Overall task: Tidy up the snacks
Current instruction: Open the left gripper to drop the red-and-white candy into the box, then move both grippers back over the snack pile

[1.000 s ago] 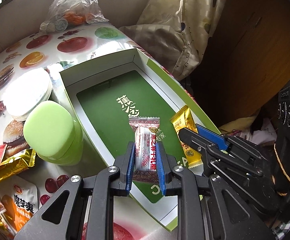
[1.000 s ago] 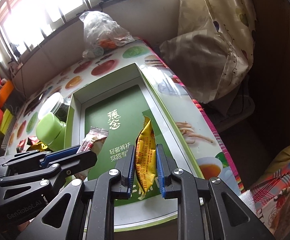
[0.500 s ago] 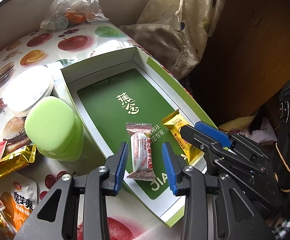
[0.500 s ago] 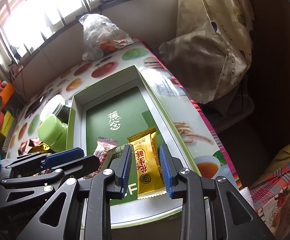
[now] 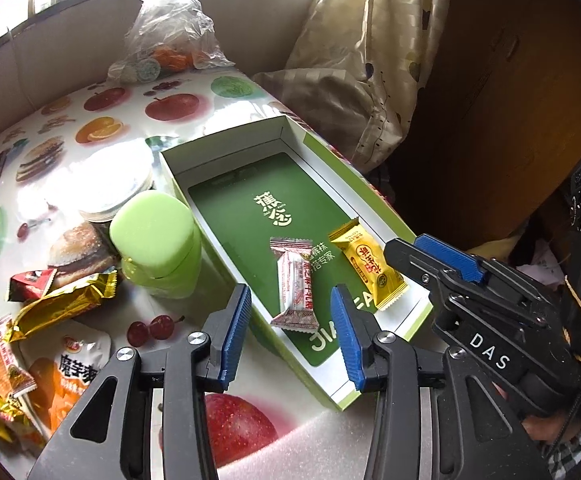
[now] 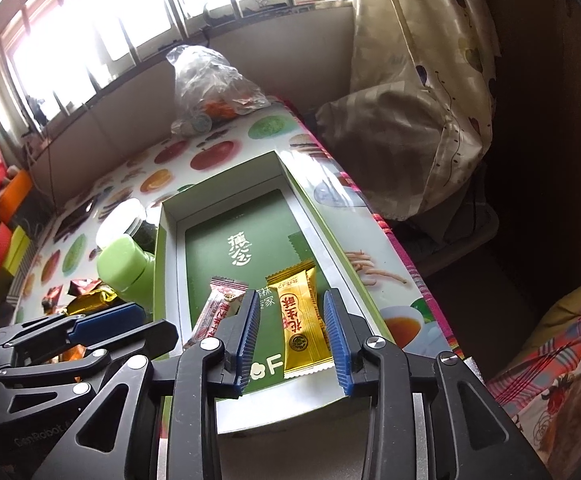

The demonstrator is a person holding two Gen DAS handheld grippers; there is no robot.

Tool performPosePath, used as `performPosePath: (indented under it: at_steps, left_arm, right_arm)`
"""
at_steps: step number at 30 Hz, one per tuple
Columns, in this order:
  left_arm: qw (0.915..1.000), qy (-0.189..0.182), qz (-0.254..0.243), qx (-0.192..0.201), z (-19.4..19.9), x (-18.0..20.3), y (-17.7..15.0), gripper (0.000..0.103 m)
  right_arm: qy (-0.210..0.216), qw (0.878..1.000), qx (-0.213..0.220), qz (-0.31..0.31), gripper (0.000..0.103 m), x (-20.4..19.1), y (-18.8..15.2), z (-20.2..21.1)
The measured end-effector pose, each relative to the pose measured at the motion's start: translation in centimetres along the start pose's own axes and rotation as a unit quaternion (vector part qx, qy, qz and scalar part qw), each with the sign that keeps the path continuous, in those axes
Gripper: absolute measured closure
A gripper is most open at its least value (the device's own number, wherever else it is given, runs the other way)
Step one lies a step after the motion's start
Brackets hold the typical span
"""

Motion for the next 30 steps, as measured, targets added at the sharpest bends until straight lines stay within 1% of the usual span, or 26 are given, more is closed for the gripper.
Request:
performPosePath:
  at_steps: [1,4,10,15,23,30]
  left_arm:
    - [1.0,0.006,-0.001,0.004,0.4,0.0,-0.2,0.06]
    - [0.9999,0.007,0.009,0.01,1.5,-0.4,-0.8,0.06]
    - [0.999,0.031,0.021,0.023,3.8,-1.2,-2.1,0.06]
    - [0.9972,0.059,0.029,0.036,5.8,-2.4,-3.4,0.06]
    - [0.9932,0.095,0.053,0.042,7.8,-4.9,-5.9,0.059]
    - [0.9889,0.119,0.072,0.052,9.0,-7.7,-8.3,0.059]
  right_arm:
    - [0.001,1.0,0.003,0.001,0.069,-0.2,-0.1,0.3]
    - [0.005,1.0,0.008,0.004,0.068,-0.8,-0.4,1.1]
    - [0.019,0.999,0.02,0.015,0.064,-2.5,-1.1,2.5]
    - [0.036,0.999,0.028,0.026,0.06,-4.3,-1.9,3.2]
    - [0.058,0.997,0.016,0.045,0.057,-7.6,-3.8,2.9]
    - [0.071,0.995,-0.007,0.067,0.055,-10.5,-5.5,1.5]
Point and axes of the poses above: each gripper's, at about its wrist camera, not at the fingertips, and z roughly against the way its jaws point, x to its right, y to its top, the point moved 4 cm from there along -z, roughly the way its jaws point, and after that the axes turned 10 degrees about -z, right-handed, at the moved point
